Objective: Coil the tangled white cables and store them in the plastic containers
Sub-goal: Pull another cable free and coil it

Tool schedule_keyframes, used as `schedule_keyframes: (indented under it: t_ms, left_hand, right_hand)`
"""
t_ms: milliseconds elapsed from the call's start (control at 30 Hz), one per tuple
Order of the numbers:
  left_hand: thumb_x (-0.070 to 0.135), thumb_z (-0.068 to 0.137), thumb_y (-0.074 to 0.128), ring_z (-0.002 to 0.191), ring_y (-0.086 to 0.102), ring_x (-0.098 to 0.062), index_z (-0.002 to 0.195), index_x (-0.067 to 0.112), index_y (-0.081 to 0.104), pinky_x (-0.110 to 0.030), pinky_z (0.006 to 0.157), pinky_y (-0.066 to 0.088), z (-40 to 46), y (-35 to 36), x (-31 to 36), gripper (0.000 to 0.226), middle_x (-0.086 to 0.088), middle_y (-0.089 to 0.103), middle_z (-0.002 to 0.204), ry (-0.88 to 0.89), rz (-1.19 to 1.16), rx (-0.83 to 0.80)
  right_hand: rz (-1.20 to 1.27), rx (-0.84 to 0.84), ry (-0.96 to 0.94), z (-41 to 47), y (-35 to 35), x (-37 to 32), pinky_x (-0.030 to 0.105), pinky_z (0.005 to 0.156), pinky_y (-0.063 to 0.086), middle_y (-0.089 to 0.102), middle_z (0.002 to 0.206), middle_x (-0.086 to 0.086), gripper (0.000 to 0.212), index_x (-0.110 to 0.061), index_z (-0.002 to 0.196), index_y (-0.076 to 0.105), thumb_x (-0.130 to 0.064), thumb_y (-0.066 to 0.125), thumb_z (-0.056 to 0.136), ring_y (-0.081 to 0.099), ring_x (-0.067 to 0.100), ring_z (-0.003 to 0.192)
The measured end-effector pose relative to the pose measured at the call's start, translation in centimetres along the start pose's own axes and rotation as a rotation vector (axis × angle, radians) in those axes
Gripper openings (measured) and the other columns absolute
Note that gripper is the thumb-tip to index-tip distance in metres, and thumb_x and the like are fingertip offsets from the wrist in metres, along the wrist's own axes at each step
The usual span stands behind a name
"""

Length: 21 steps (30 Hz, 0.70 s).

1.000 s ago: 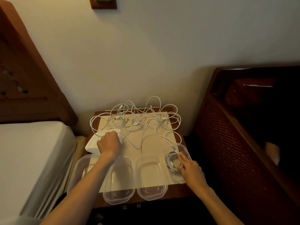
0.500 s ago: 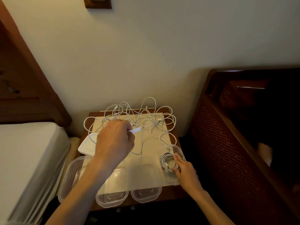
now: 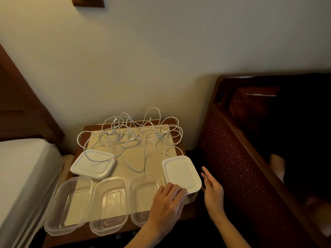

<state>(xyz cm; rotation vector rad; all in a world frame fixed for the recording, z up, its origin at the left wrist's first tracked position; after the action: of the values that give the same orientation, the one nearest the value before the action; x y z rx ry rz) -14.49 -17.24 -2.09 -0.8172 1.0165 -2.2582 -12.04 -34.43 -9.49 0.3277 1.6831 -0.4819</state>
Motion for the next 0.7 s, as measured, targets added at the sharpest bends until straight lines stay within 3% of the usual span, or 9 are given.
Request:
schedule_keyframes:
  t_ms: [67, 133, 233, 333, 400, 467, 567, 633, 700]
  left_hand:
    - [0.02, 0.09, 0.064, 0.082, 0.056, -0.017, 0.097, 0.021, 0.063, -0.032, 0.062, 0.049, -0.5, 1.0, -0.1, 0.007, 0.005, 0.059, 0.092, 0.016, 0.036, -0.035]
    - [0.02, 0.087, 0.067, 0.08, 0.056, -0.017, 0.096, 0.023, 0.062, -0.031, 0.061, 0.048, -0.9, 1.4, -0.2, 0.01, 0.005, 0.059, 0.091, 0.027, 0.058, -0.053]
    - [0.025, 0.089, 0.065, 0.077, 0.056, -0.015, 0.094, 0.025, 0.063, -0.03, 0.06, 0.044, -1.1, 1.8, -0.2, 0.005, 0.007, 0.06, 0.089, 0.037, 0.096, -0.078]
    - [0.031, 0.091, 0.061, 0.075, 0.055, -0.014, 0.086, 0.026, 0.065, -0.03, 0.062, 0.04, -0.7, 2.0, -0.1, 0.008, 0.01, 0.06, 0.084, 0.034, 0.101, -0.116]
    - [0.038, 0.092, 0.057, 0.078, 0.054, -0.014, 0.079, 0.026, 0.065, -0.032, 0.067, 0.04, 0.0, 1.5, -0.2, 0.019, 0.011, 0.061, 0.08, 0.006, 0.073, -0.122]
    - [0.039, 0.093, 0.052, 0.087, 0.056, -0.015, 0.085, 0.024, 0.067, -0.034, 0.075, 0.044, 1.0, 0.8, -0.9, 0.023, 0.009, 0.064, 0.088, -0.052, 0.039, -0.116]
    - [0.034, 0.094, 0.042, 0.124, 0.051, -0.024, 0.122, 0.015, 0.059, -0.045, 0.104, 0.042, 2.2, 1.8, -3.6, 0.038, -0.003, 0.058, 0.128, -0.234, 0.156, -0.238]
    - [0.038, 0.096, 0.028, 0.146, 0.025, -0.026, 0.145, 0.009, 0.037, -0.053, 0.118, 0.019, 2.1, 3.5, -5.1, 0.057, -0.01, 0.033, 0.155, -0.31, 0.233, -0.413]
    - [0.042, 0.099, 0.016, 0.15, -0.001, -0.022, 0.153, 0.009, 0.011, -0.055, 0.118, -0.005, 1.7, 5.0, -5.8, 0.064, -0.009, 0.006, 0.162, -0.31, 0.253, -0.549]
  right_hand:
    - [-0.044, -0.015, 0.03, 0.5, -0.3, 0.0, 0.042, 0.108, 0.043, 0.052, 0.141, -0.002, 0.037, -0.027, 0.138, 0.052, -0.023, 0.043, 0.103, 0.049, 0.013, 0.129]
    - [-0.11, -0.091, -0.021, 0.6, 0.1, -0.8, 0.036, 0.111, 0.04, 0.047, 0.145, -0.007, 0.039, -0.029, 0.141, 0.048, -0.028, 0.044, 0.102, 0.044, 0.008, 0.132]
    - [-0.284, -0.289, -0.155, 0.7, 2.1, -2.2, 0.027, 0.115, 0.029, 0.035, 0.15, -0.017, 0.044, -0.03, 0.146, 0.038, -0.026, 0.043, 0.103, 0.031, -0.002, 0.137]
    - [-0.525, -0.477, -0.294, 0.7, 4.8, -2.7, 0.026, 0.119, 0.021, 0.015, 0.157, -0.019, 0.046, -0.026, 0.149, 0.033, -0.023, 0.038, 0.104, 0.017, 0.0, 0.144]
    - [-0.66, -0.533, -0.372, 0.7, 5.9, -2.6, 0.013, 0.116, 0.008, 0.008, 0.156, -0.021, 0.047, -0.022, 0.151, 0.03, -0.019, 0.035, 0.104, 0.006, 0.001, 0.145]
    - [-0.751, -0.557, -0.402, 0.7, 6.3, -2.4, 0.006, 0.112, 0.0, 0.004, 0.155, -0.023, 0.048, -0.019, 0.152, 0.026, -0.016, 0.032, 0.105, 0.0, 0.002, 0.145]
    - [-0.827, -0.584, -0.393, 0.5, 6.6, -2.0, 0.031, 0.122, 0.01, -0.001, 0.156, -0.025, 0.05, -0.021, 0.154, 0.017, -0.019, 0.029, 0.105, -0.006, 0.004, 0.147]
    - [-0.924, -0.615, -0.351, 0.3, 6.7, -1.6, 0.045, 0.122, 0.009, -0.008, 0.158, -0.024, 0.052, -0.024, 0.155, 0.008, -0.022, 0.025, 0.106, -0.013, 0.005, 0.147]
    - [-0.998, -0.631, -0.338, 0.1, 6.7, -1.4, 0.054, 0.12, 0.003, -0.015, 0.158, -0.024, 0.053, -0.026, 0.155, 0.002, -0.022, 0.022, 0.106, -0.018, 0.006, 0.146]
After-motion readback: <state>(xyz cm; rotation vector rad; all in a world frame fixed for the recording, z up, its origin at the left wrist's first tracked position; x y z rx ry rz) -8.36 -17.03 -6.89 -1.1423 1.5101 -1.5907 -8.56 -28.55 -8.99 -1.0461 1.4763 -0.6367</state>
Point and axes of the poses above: each hand's wrist, its own z-axis towards the middle knuckle, its own y-axis out of the palm, x = y × z, the point moved 8 cm from there along z, towards the middle knuckle
